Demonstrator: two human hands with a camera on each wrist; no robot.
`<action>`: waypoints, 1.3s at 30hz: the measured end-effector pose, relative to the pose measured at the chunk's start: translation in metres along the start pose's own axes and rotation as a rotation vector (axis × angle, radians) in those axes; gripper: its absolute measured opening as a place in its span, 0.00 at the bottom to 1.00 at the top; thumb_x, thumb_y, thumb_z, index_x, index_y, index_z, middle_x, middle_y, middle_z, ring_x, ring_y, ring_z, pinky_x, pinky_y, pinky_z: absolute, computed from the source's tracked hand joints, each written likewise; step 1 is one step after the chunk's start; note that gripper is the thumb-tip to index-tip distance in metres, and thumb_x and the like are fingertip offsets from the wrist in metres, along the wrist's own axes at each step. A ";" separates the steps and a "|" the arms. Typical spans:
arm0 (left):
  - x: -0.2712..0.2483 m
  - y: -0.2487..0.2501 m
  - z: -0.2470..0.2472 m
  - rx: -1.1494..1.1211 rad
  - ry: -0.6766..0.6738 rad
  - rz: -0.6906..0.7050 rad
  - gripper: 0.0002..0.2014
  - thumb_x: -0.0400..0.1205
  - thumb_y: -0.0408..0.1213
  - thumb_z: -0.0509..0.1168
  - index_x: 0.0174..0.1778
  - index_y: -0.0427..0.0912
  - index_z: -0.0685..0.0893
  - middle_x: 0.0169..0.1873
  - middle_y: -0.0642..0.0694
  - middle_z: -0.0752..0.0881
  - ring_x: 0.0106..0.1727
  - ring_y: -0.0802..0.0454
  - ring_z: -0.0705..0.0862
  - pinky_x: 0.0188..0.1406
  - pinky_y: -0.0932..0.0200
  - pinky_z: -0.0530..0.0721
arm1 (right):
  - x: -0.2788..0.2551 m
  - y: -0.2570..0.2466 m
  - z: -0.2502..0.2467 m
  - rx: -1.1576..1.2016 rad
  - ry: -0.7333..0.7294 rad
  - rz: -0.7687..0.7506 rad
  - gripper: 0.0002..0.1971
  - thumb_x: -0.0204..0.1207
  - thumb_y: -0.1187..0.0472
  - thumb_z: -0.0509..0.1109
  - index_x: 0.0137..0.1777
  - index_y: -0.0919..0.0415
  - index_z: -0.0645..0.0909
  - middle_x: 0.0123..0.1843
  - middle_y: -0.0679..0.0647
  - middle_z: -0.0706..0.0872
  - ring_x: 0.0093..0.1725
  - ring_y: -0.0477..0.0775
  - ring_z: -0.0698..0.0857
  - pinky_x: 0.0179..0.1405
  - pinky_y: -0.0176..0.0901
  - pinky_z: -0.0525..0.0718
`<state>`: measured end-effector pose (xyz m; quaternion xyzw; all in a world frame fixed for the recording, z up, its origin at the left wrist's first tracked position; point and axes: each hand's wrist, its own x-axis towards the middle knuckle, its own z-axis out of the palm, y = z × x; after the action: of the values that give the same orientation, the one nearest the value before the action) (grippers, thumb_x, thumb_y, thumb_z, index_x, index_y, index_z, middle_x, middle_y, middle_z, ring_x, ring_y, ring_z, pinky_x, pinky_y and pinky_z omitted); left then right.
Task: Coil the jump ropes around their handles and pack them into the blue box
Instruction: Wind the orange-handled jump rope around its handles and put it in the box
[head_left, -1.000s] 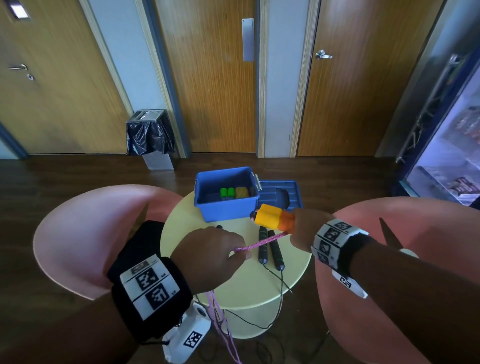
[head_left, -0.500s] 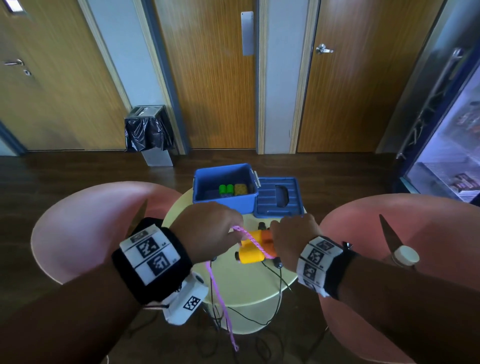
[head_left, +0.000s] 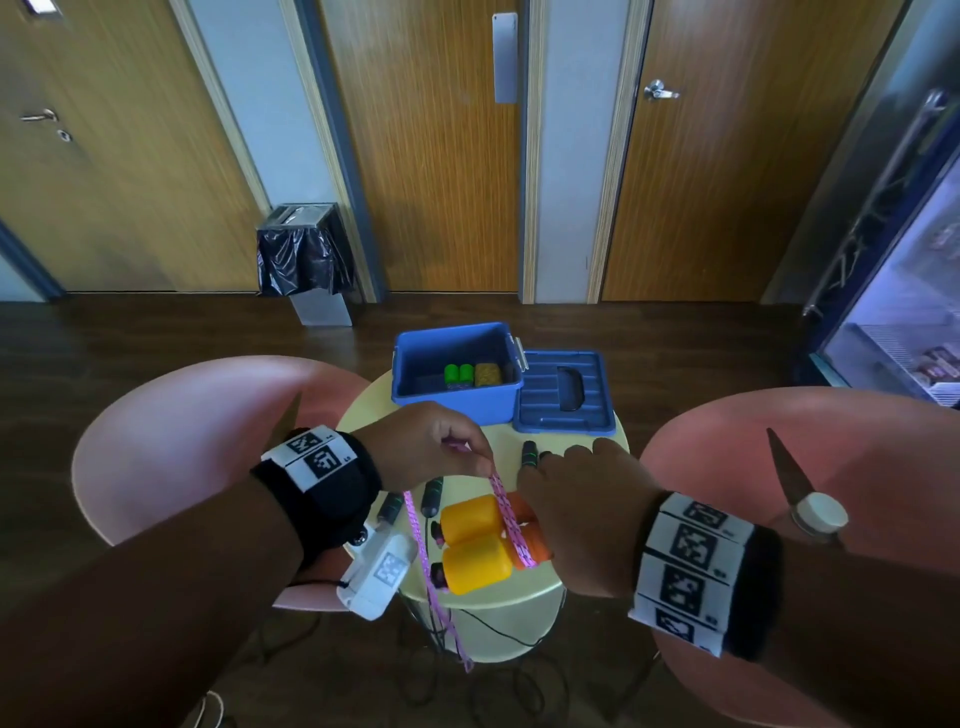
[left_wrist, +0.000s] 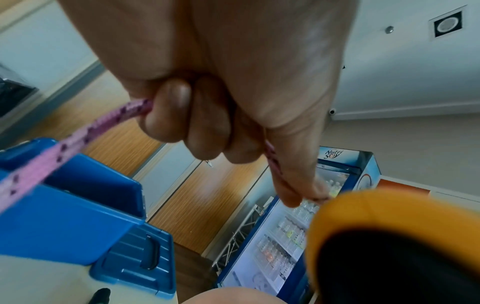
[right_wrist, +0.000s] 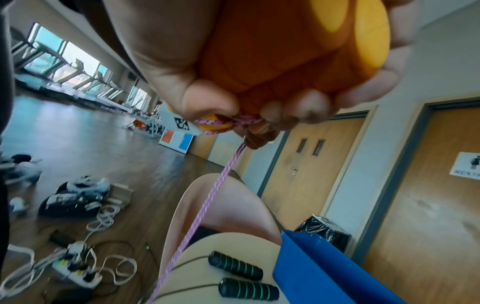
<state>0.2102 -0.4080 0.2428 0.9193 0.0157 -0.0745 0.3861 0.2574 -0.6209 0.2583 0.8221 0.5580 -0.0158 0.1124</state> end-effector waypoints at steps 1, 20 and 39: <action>0.000 0.000 0.000 -0.028 0.005 0.013 0.04 0.79 0.41 0.75 0.40 0.57 0.91 0.40 0.60 0.91 0.45 0.63 0.87 0.49 0.64 0.83 | -0.001 0.000 -0.003 0.017 0.005 0.000 0.19 0.74 0.51 0.69 0.63 0.54 0.74 0.52 0.53 0.82 0.50 0.57 0.81 0.53 0.53 0.76; -0.009 0.000 -0.002 -0.354 0.246 0.084 0.13 0.76 0.34 0.75 0.31 0.60 0.91 0.34 0.58 0.90 0.35 0.65 0.85 0.39 0.71 0.79 | -0.006 0.000 -0.037 0.172 -0.067 0.011 0.14 0.72 0.48 0.68 0.55 0.49 0.73 0.45 0.46 0.80 0.42 0.52 0.82 0.47 0.47 0.80; -0.019 0.002 0.096 -1.504 0.441 -0.016 0.08 0.68 0.38 0.70 0.25 0.47 0.79 0.20 0.53 0.67 0.18 0.59 0.64 0.17 0.66 0.66 | 0.013 -0.001 -0.036 0.447 0.168 0.161 0.11 0.71 0.44 0.64 0.48 0.46 0.72 0.43 0.45 0.82 0.43 0.51 0.84 0.48 0.47 0.86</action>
<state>0.1799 -0.4770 0.1807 0.4045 0.1449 0.1379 0.8924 0.2583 -0.6011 0.2912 0.8668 0.4806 -0.0616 -0.1181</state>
